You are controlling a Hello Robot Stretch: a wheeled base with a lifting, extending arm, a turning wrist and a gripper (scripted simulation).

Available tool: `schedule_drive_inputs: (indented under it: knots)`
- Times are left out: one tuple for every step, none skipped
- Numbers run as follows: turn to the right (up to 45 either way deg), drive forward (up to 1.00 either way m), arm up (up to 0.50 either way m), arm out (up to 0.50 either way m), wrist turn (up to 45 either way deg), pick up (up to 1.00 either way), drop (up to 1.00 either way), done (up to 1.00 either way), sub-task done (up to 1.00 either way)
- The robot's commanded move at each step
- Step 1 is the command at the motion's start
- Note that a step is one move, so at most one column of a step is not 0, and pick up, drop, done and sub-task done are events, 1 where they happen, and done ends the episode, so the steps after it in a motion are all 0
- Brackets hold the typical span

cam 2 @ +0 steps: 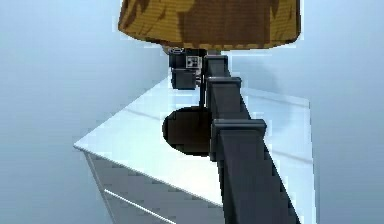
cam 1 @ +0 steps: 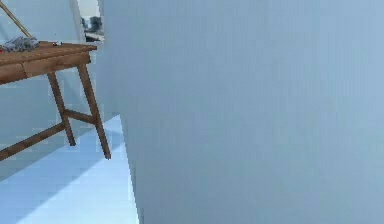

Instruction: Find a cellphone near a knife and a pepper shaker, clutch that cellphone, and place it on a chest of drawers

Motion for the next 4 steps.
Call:
schedule_drive_inputs:
  knots:
    - [0.0, 0.00, -0.12, 0.00, 0.0, 0.00, 0.00, 0.00, 0.00]
    - [0.0, 0.00, 0.00, 0.00, 0.0, 0.00, 1.00, 0.00, 0.00]
    - [0.0, 0.00, 0.10, 0.00, 0.0, 0.00, 0.00, 0.00, 0.00]
    - [0.0, 0.00, 0.00, -0.08, 0.0, 0.00, 0.00, 0.00, 0.00]
